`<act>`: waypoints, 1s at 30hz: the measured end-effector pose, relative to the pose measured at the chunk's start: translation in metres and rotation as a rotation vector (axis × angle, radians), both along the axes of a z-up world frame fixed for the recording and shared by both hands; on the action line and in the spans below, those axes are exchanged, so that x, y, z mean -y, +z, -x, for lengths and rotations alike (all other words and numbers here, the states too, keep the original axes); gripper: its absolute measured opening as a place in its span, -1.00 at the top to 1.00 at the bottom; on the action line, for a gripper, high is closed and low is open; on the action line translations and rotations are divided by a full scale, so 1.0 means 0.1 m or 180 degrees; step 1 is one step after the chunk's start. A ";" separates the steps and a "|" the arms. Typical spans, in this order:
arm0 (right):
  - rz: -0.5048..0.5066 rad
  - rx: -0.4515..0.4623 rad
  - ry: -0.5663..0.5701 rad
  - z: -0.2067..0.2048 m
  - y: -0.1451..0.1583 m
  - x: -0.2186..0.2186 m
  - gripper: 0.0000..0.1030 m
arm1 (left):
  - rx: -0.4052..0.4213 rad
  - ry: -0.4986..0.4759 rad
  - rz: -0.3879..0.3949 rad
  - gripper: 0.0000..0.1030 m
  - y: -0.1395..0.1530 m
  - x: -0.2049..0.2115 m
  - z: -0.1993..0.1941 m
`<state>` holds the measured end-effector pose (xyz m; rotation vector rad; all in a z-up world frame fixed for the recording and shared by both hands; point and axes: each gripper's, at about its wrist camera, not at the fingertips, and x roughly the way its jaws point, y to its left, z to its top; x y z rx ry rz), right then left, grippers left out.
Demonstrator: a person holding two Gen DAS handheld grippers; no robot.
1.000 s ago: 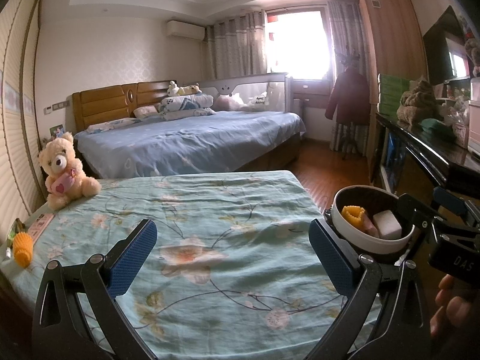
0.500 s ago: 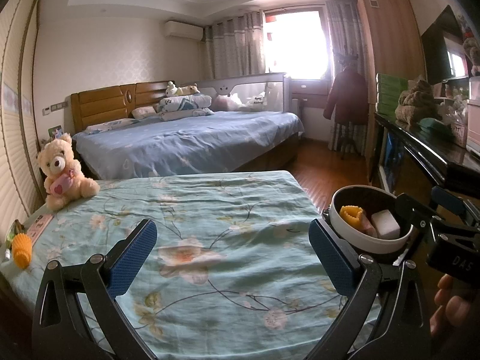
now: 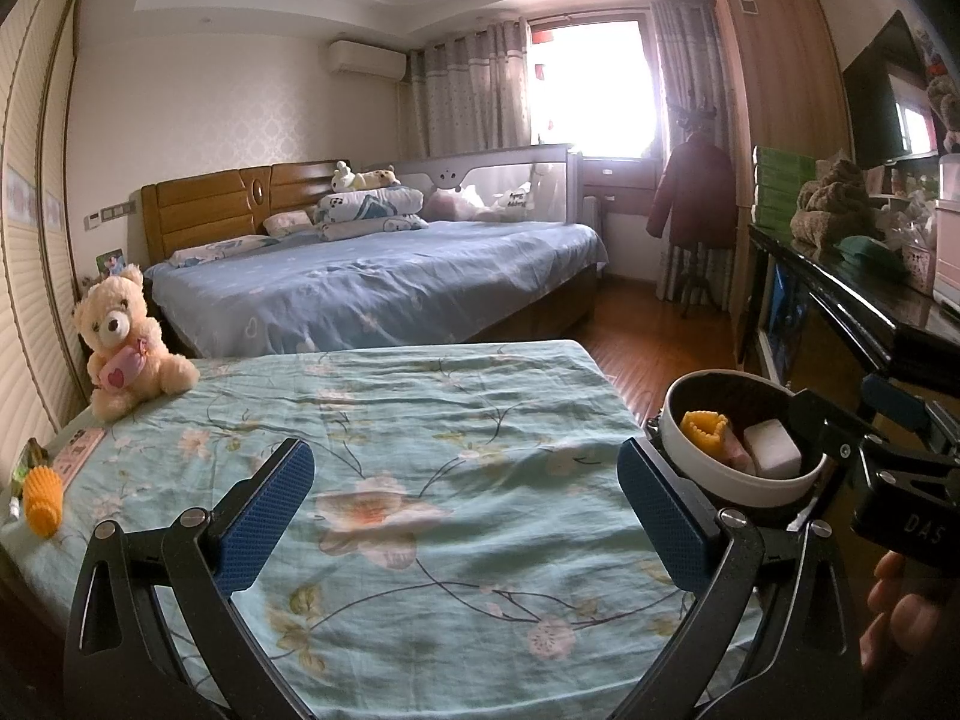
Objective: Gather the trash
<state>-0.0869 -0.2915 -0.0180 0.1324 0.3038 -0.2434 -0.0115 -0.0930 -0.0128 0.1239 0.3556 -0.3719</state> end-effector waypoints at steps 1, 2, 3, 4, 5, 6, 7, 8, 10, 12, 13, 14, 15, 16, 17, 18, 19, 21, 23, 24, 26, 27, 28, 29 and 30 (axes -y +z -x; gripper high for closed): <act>-0.0001 0.0000 0.0001 0.01 0.00 -0.02 -1.00 | 0.0001 0.0000 0.0001 -1.00 0.00 0.00 0.00; 0.0002 0.0000 0.0000 0.00 0.00 0.00 -1.00 | 0.0000 -0.0002 0.0001 -1.00 0.00 0.00 0.00; 0.0001 -0.0003 0.0002 0.01 0.00 -0.02 -1.00 | -0.0001 0.0000 0.0001 -1.00 0.00 0.00 0.00; 0.0000 -0.0003 0.0005 0.00 0.00 -0.01 -1.00 | -0.0002 -0.0001 0.0003 -1.00 0.00 0.00 0.00; 0.0002 -0.0003 0.0005 0.00 0.00 -0.01 -1.00 | -0.0003 -0.0001 0.0003 -1.00 0.00 0.00 0.00; 0.0002 -0.0005 0.0003 0.00 0.00 -0.01 -1.00 | -0.0003 -0.0001 0.0001 -1.00 0.00 0.00 0.00; 0.0001 -0.0006 0.0003 0.00 0.00 -0.01 -1.00 | -0.0002 0.0000 0.0000 -1.00 0.00 0.00 0.00; -0.0003 -0.0004 0.0005 0.00 0.00 -0.01 -1.00 | -0.0003 0.0000 0.0001 -1.00 0.00 0.00 0.01; -0.0009 -0.0009 0.0005 0.01 0.00 -0.03 -1.00 | -0.0004 -0.0002 0.0000 -1.00 0.00 0.01 0.01; -0.0007 -0.0011 0.0008 0.00 0.00 -0.02 -1.00 | -0.0003 -0.0001 0.0000 -1.00 0.00 0.01 0.01; -0.0008 -0.0015 0.0011 0.00 -0.01 -0.04 -1.00 | -0.0005 -0.0004 -0.0001 -1.00 0.00 0.01 0.01; -0.0007 -0.0020 0.0015 -0.01 -0.01 -0.05 -1.00 | -0.0003 0.0002 -0.0001 -1.00 0.00 0.01 0.01; -0.0006 -0.0025 0.0017 0.00 -0.02 -0.07 -1.00 | -0.0004 0.0001 0.0001 -1.00 0.00 0.01 0.01; -0.0006 -0.0028 0.0018 0.01 -0.02 -0.09 -1.00 | -0.0008 -0.0004 0.0003 -1.00 0.00 0.01 0.01; -0.0009 -0.0032 0.0021 -0.01 -0.03 -0.09 -1.00 | -0.0007 -0.0001 0.0003 -1.00 0.00 0.01 0.01; -0.0014 -0.0036 0.0024 -0.01 -0.04 -0.10 -1.00 | -0.0010 -0.0006 0.0005 -1.00 0.00 0.00 0.00; -0.0017 -0.0040 0.0026 -0.01 -0.04 -0.10 -1.00 | -0.0015 -0.0008 0.0008 -1.00 0.00 0.01 0.01; -0.0022 -0.0053 0.0027 -0.01 -0.05 -0.12 -1.00 | -0.0020 -0.0012 0.0008 -1.00 0.00 0.02 0.02; -0.0031 -0.0060 0.0033 -0.01 -0.04 -0.12 -1.00 | -0.0019 -0.0011 0.0005 -1.00 0.00 0.03 0.03; -0.0034 -0.0065 0.0034 -0.01 -0.05 -0.12 -1.00 | -0.0022 -0.0011 0.0007 -1.00 0.00 0.03 0.03; -0.0033 -0.0069 0.0032 -0.01 -0.04 -0.13 -1.00 | -0.0025 -0.0015 0.0011 -1.00 0.00 0.03 0.03; -0.0034 -0.0068 0.0033 0.00 -0.05 -0.15 -1.00 | -0.0024 -0.0012 0.0008 -1.00 0.00 0.03 0.03; -0.0037 -0.0067 0.0035 -0.01 -0.04 -0.13 -1.00 | -0.0027 -0.0013 0.0008 -1.00 -0.01 0.03 0.04; -0.0038 -0.0071 0.0035 -0.01 -0.04 -0.12 -1.00 | -0.0033 -0.0017 0.0007 -1.00 -0.01 0.04 0.05; -0.0040 -0.0074 0.0037 -0.01 -0.04 -0.12 -1.00 | -0.0039 -0.0015 0.0007 -1.00 -0.02 0.05 0.06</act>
